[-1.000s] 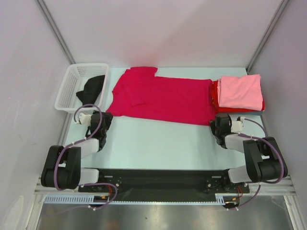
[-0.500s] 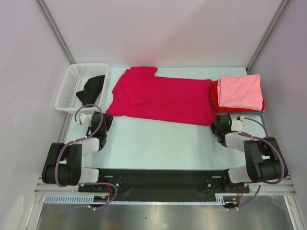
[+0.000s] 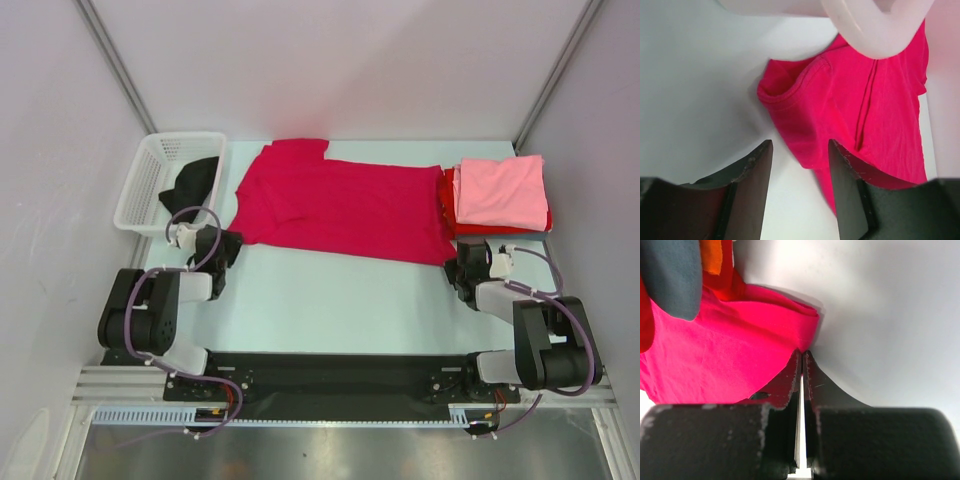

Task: Fold and stack the t-shirts
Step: Fold the tshirt

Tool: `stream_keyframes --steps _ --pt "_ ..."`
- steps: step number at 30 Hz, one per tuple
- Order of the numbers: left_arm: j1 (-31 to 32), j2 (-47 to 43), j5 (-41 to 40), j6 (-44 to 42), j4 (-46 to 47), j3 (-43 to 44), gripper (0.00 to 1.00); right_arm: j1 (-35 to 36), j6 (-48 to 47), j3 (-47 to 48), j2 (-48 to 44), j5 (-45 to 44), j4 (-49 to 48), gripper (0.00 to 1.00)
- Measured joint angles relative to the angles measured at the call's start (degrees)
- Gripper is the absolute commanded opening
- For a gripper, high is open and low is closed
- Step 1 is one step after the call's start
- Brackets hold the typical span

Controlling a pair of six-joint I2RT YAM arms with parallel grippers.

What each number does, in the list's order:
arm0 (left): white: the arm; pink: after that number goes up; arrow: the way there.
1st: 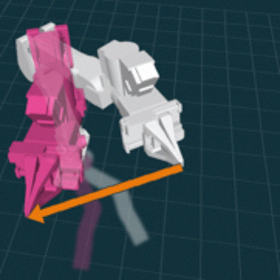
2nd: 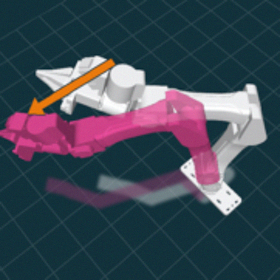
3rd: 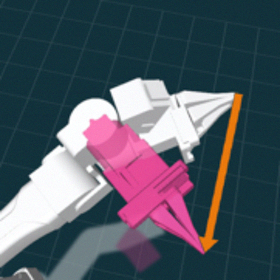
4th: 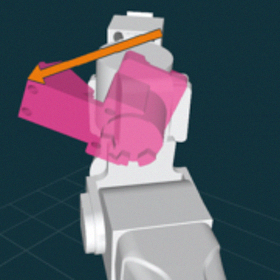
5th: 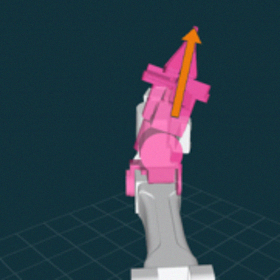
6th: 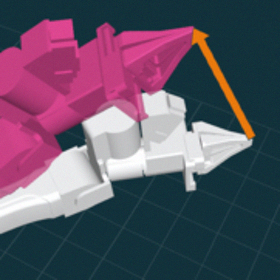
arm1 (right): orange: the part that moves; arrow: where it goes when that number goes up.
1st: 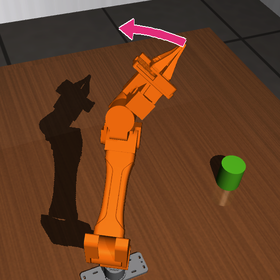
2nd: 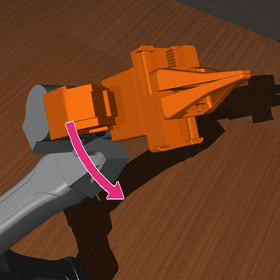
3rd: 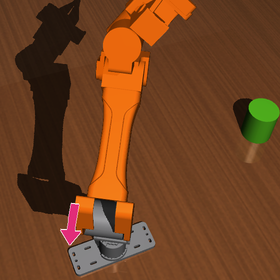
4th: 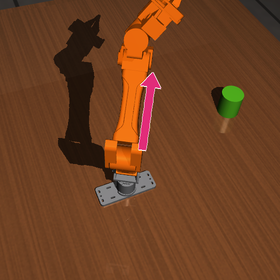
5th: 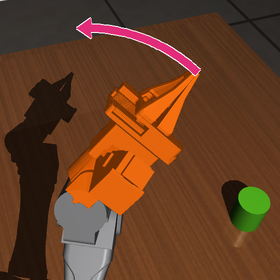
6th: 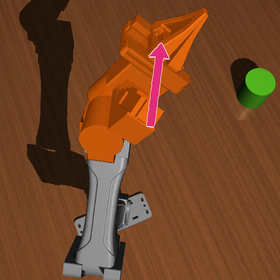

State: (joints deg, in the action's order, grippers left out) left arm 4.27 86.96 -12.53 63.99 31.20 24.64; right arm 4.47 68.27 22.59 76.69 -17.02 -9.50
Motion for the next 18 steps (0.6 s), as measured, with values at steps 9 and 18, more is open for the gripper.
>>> stream_keyframes --steps 9,18 --pt "0.2 5.6 -1.2 2.2 1.9 1.4 0.02 -0.1 -0.2 -0.1 -0.2 0.5 -0.2 0.00" --pt "0.2 0.0 -3.7 1.3 -1.5 2.3 0.00 -0.3 -3.0 0.3 -7.9 0.4 4.5 0.00"
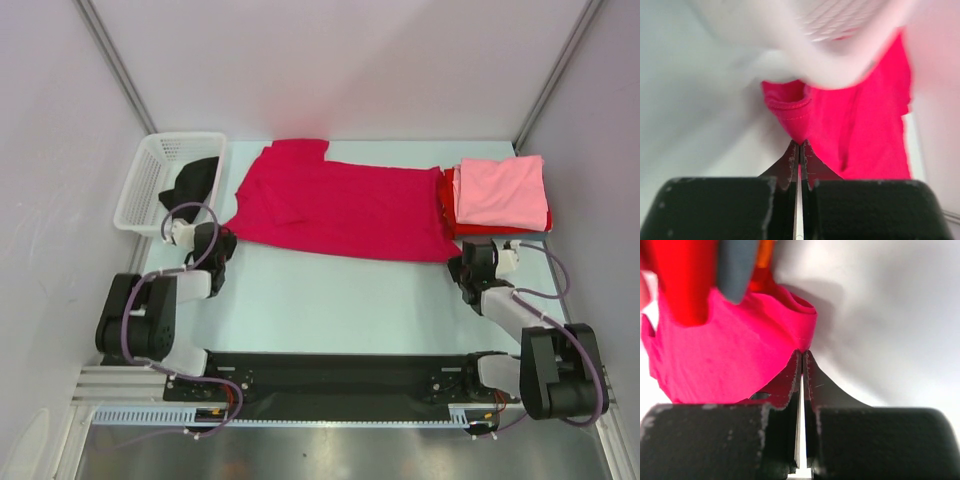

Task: Fold and stack the t-shirts
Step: Fold the tshirt

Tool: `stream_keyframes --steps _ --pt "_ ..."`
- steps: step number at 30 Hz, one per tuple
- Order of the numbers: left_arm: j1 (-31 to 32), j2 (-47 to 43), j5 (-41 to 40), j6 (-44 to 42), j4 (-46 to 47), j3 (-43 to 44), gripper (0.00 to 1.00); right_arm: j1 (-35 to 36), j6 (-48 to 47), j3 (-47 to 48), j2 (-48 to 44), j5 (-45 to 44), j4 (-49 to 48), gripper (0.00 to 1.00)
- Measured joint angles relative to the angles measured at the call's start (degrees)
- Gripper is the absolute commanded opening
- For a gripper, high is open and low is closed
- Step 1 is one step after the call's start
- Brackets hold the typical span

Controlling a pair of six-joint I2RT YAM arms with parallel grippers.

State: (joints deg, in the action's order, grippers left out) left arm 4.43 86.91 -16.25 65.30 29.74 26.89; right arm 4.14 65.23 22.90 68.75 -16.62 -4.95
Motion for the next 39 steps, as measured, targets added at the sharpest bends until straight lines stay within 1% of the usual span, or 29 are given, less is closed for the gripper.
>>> stream_keyframes --steps 3,6,9,11,12,17,23,27,30,33,35,39 --pt "0.1 -7.7 -1.3 -0.8 -3.8 0.0 0.00 0.4 -0.7 1.4 -2.6 0.0 3.3 0.00" --pt "0.1 -15.2 -3.3 -1.6 -8.2 0.1 0.00 1.5 -1.4 4.9 -4.4 -0.2 8.2 0.00" --pt "-0.1 -21.7 -4.3 -3.5 -13.5 0.5 0.00 2.2 -2.6 9.9 -6.3 0.0 12.7 0.00" --pt "-0.1 -25.9 -4.4 -5.7 -18.8 2.5 0.00 2.4 -3.7 14.4 -7.3 0.4 16.0 0.00" --pt "-0.1 -26.7 -4.3 -6.2 -19.7 3.1 0.00 2.5 -4.1 16.5 -7.8 0.7 16.9 0.00" --pt "-0.4 -34.2 -4.1 -12.1 -31.9 13.9 0.00 2.9 -8.0 29.2 -11.0 2.6 23.9 0.00" --pt "-0.9 -44.2 -3.0 -18.5 -43.1 32.7 0.00 2.9 -13.6 42.8 -18.8 3.7 27.7 0.00" --pt "-0.9 -47.1 -0.5 -20.8 -47.5 44.3 0.00 3.0 -16.5 50.1 -23.6 3.8 28.6 0.00" --pt "-1.0 -47.6 1.0 -21.5 -48.7 49.8 0.00 3.0 -18.5 56.1 -24.3 3.6 29.8 0.00" --pt "-1.0 -46.8 1.6 -22.2 -49.4 51.6 0.00 2.9 -19.9 60.7 -22.6 3.3 30.0 0.00" --pt "-1.0 -45.1 1.7 -22.3 -50.2 51.5 0.00 2.9 -20.2 61.3 -20.8 3.3 30.1 0.00" --pt "-1.0 -37.9 2.0 -22.3 -50.3 50.7 0.00 2.1 -19.6 60.7 -14.1 4.2 30.2 0.00"
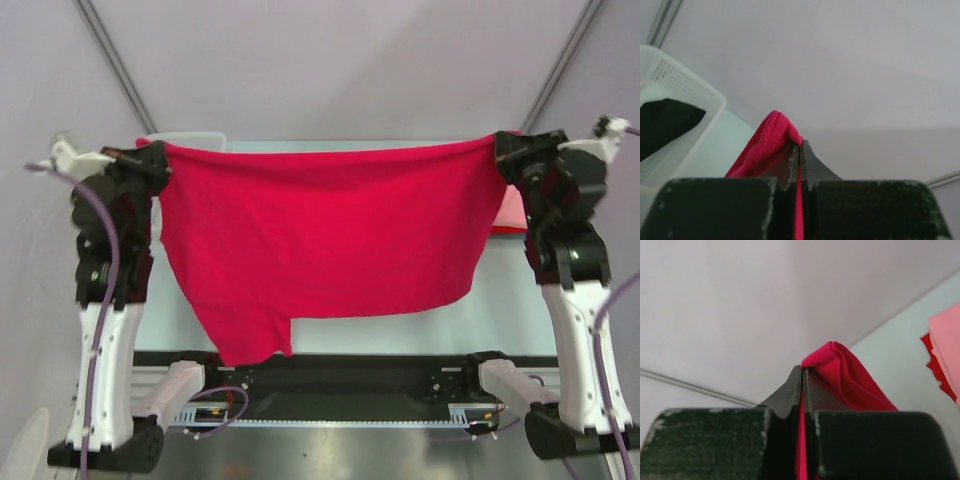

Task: Fold and stack the t-shirts
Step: Fold the tshirt

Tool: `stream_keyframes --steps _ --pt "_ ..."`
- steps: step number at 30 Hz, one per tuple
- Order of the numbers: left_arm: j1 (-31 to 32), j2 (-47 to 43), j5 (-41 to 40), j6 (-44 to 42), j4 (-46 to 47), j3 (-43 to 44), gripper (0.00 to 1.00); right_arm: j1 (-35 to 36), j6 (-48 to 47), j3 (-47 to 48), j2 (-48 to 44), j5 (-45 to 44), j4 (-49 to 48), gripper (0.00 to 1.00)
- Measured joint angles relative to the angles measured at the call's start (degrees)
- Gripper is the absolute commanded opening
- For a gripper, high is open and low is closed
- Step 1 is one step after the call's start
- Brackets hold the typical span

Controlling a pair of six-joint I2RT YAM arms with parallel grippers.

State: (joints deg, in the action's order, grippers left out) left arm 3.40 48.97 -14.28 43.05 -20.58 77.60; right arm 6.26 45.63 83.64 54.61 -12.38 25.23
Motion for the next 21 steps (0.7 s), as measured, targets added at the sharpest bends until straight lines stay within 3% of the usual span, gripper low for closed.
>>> stream_keyframes --steps 9,16,21 --pt "-1.6 21.2 5.4 3.4 1.8 0.8 0.01 -6.3 3.8 -0.2 22.0 10.5 -0.1 0.00" --pt "-2.3 40.6 12.9 5.5 2.6 26.2 0.00 -11.8 5.9 18.2 34.5 20.1 -0.9 0.00" --pt "-4.0 45.6 15.6 7.1 5.7 37.3 0.00 -13.3 7.6 26.3 37.9 24.9 -5.1 0.00"
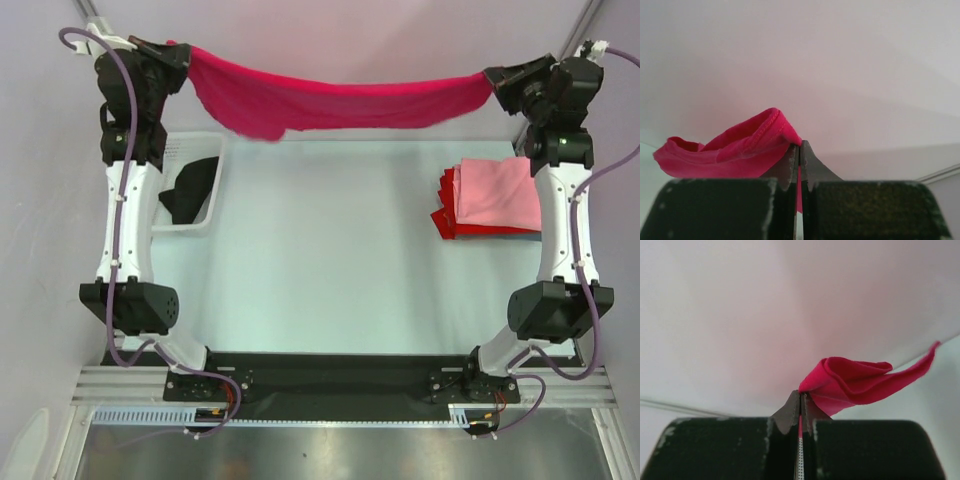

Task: Fold and stack the t-shirts
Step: Fold the tshirt

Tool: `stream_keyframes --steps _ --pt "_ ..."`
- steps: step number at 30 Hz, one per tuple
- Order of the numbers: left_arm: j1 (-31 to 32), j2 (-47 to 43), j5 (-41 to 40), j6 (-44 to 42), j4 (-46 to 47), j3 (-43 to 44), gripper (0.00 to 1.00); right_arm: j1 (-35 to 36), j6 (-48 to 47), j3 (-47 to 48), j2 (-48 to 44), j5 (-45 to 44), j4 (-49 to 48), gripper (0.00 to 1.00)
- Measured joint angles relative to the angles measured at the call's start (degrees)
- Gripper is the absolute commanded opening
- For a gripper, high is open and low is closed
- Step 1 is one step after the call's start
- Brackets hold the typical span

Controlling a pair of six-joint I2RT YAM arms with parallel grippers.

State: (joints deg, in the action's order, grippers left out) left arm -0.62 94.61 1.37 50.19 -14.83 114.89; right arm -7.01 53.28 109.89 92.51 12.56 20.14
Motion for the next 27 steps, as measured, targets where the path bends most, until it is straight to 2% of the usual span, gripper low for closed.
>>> stream_keyframes --steps 3,7,13,16,20,27 --pt "-1.6 1.1 1.6 1.0 3.9 -0.2 0.00 -0.1 1.3 -3.8 1.0 4.6 -7.5 0.00" --pt "-2.6 0.5 2.0 0.9 10.4 -11.5 0.00 -0.1 3.3 -13.3 4.2 9.6 -14.8 0.00" --pt "-2.6 -2.4 2.1 2.0 21.1 -46.1 0.00 -0.1 3.7 -31.6 9.1 12.2 -19.6 0.00" --pt "-2.4 -2.6 2.8 3.0 23.4 -58.4 0.00 -0.2 3.6 -39.5 9.5 12.6 -21.3 0.00" --pt "-2.1 -5.7 3.1 3.4 26.3 -67.2 0.00 -0.2 2.9 -47.1 9.4 13.4 -24.6 0.00" --pt "-2.1 -18.3 3.0 3.2 32.1 -76.8 0.00 -0.2 0.5 -58.7 5.5 13.3 -30.0 0.00"
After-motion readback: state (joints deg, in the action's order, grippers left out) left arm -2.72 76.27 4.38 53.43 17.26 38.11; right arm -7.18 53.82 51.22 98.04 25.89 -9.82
